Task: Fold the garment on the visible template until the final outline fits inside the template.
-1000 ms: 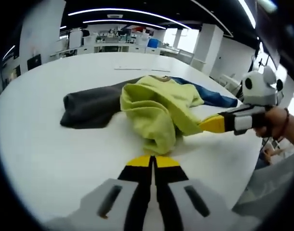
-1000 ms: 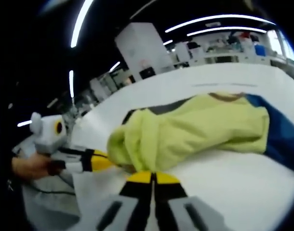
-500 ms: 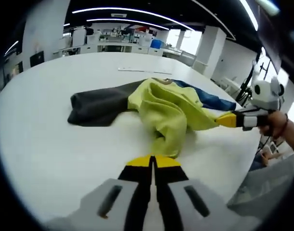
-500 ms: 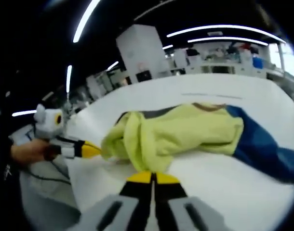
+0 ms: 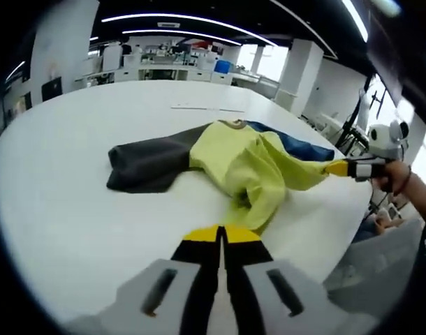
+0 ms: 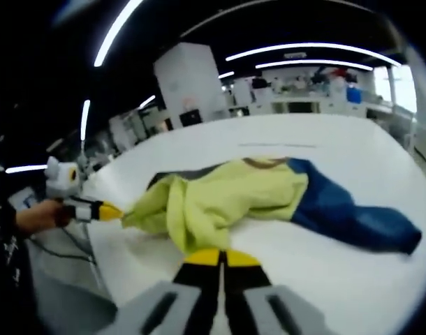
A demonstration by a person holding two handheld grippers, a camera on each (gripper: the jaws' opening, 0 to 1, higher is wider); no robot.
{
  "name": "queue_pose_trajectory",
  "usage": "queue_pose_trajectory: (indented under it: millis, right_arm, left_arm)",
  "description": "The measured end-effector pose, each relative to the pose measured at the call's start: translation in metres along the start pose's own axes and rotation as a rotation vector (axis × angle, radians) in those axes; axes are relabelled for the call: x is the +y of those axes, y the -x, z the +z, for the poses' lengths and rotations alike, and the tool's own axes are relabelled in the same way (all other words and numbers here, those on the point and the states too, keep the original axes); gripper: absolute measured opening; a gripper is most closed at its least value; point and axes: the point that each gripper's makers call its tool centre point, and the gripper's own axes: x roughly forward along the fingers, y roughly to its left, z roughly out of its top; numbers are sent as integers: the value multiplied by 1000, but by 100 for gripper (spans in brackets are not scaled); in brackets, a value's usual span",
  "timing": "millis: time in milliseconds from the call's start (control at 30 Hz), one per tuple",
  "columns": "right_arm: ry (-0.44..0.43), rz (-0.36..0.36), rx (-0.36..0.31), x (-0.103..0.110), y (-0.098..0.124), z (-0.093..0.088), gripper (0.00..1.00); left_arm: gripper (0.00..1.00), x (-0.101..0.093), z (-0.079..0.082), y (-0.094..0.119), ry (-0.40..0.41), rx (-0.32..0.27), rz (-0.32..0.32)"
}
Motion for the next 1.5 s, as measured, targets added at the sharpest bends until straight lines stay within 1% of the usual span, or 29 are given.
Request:
queue_pose_trajectory:
  millis: [133, 267, 467, 600, 667, 700, 767, 967, 1067, 1133, 1200, 1267, 1300, 1333, 1367, 1400, 1433, 1500]
  right_arm:
    - [-12, -26, -22, -7, 10, 6, 0]
    - [-16, -47, -42, -12, 23, 13, 0]
    - [-14, -63, -57, -14, 43, 18, 0]
    - [-18, -76, -67, -15, 58, 18, 0]
    - [-27, -81, -65, -16, 63, 17, 0]
    - [-33, -86, -61, -17, 66, 15, 0]
    - [-47, -96, -49, -18, 72, 10, 0]
    - [-61, -144, -8, -25, 88, -3, 0]
    - [-38, -171, 26, -26, 94, -12, 0]
    - [-30, -173, 51, -25, 96, -18, 0]
    - [-25, -177, 70, -24, 96, -24, 0]
    - [-24, -183, 100, -24, 97, -33, 0]
    - [-26, -187, 116, -24, 97, -38, 0]
    - [-23, -190, 127, -24, 97, -43, 0]
    - [-25, -195, 138, -25, 97, -47, 0]
    - [-27, -204, 158, -27, 98, -52, 0]
    - [-31, -222, 196, -30, 101, -61, 0]
    - [4, -252, 238, -37, 104, -72, 0]
  left_arm:
    - [0, 3, 4, 6, 8, -14, -1]
    - [0, 1, 10, 14, 15, -32, -7]
    - [0, -3, 14, 27, 9, -31, -15]
    - [0, -1, 11, 36, 13, -23, -18]
    - [0, 1, 2, 39, 27, 9, -17]
    - [0, 2, -2, 40, 32, 24, -16]
    - [0, 6, -8, 43, 38, 36, -17]
    - [0, -4, -19, 55, 47, 82, -28]
    - [0, -9, -28, 60, 35, 133, -29]
    - [0, -13, -34, 63, 24, 161, -34]
    - [0, -18, -43, 64, 11, 210, -42]
    - [0, -18, -55, 63, -14, 263, -29]
    - [0, -17, -58, 62, -25, 269, -21]
    - [0, -12, -64, 60, -38, 287, -14]
    - [0, -11, -68, 60, -33, 301, -9]
    - [0, -13, -71, 59, -31, 312, -13]
    - [0, -14, -73, 59, -25, 312, -13]
    - [0, -15, -76, 60, -13, 322, -12]
